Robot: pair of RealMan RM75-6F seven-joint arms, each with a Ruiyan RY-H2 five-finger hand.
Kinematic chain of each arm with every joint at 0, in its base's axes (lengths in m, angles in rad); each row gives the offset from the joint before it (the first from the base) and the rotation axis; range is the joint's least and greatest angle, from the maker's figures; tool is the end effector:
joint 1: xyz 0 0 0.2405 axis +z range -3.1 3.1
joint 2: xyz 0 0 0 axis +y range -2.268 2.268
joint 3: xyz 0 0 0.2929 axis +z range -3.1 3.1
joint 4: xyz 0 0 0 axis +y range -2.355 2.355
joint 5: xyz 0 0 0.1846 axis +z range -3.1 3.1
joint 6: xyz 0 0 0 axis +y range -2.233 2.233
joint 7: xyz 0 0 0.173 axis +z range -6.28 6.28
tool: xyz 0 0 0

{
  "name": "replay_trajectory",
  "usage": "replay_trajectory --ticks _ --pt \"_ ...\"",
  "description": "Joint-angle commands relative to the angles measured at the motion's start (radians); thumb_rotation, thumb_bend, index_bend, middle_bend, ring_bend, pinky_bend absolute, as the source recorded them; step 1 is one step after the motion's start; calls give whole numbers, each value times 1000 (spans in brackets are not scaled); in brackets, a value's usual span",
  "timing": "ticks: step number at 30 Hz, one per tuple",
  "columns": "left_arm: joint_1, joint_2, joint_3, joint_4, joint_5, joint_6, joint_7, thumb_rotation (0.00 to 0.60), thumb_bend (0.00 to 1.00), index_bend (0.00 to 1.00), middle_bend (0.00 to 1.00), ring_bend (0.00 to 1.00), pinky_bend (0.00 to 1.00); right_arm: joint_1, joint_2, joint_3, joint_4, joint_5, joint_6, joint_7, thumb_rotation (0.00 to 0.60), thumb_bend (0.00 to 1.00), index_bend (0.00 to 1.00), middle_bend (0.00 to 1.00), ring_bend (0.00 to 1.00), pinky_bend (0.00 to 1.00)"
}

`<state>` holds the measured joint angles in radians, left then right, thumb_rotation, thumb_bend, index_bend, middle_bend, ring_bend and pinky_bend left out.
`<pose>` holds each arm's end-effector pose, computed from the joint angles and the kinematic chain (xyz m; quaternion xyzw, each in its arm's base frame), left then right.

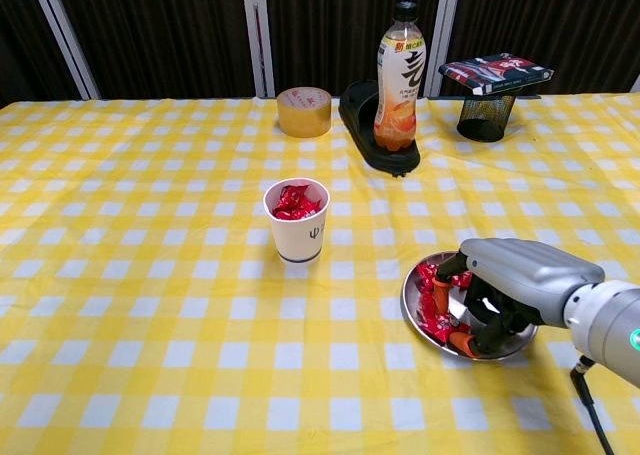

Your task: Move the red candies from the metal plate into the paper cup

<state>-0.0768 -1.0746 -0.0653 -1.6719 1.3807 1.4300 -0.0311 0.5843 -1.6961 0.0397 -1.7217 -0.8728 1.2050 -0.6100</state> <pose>-0.3474 0.2089 0.2097 -0.5532 -0.4412 -0.3708 0.6015 -0.1963 -0.2904 -0.0565 0.7025 -0.4962 0.2948 0.4165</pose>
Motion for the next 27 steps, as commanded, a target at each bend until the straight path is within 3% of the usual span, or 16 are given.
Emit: replay_trajectory --ticks 1,15,27 --pt "0 0 -1 -1 -1 -1 0 600 46 0 0 0 0 -2 -1 4 1 -1 -6 2 600 450 544 886 902 897" --pt "0 2 -1 -3 -3 -3 -4 600 46 0 0 0 0 -7 10 30 -24 -12 -9 0 600 501 572 886 902 897" --pt "0 3 -1 -5 -2 -3 -8 600 46 0 0 0 0 16 77 115 -129 16 14 -26 600 501 572 886 902 897"
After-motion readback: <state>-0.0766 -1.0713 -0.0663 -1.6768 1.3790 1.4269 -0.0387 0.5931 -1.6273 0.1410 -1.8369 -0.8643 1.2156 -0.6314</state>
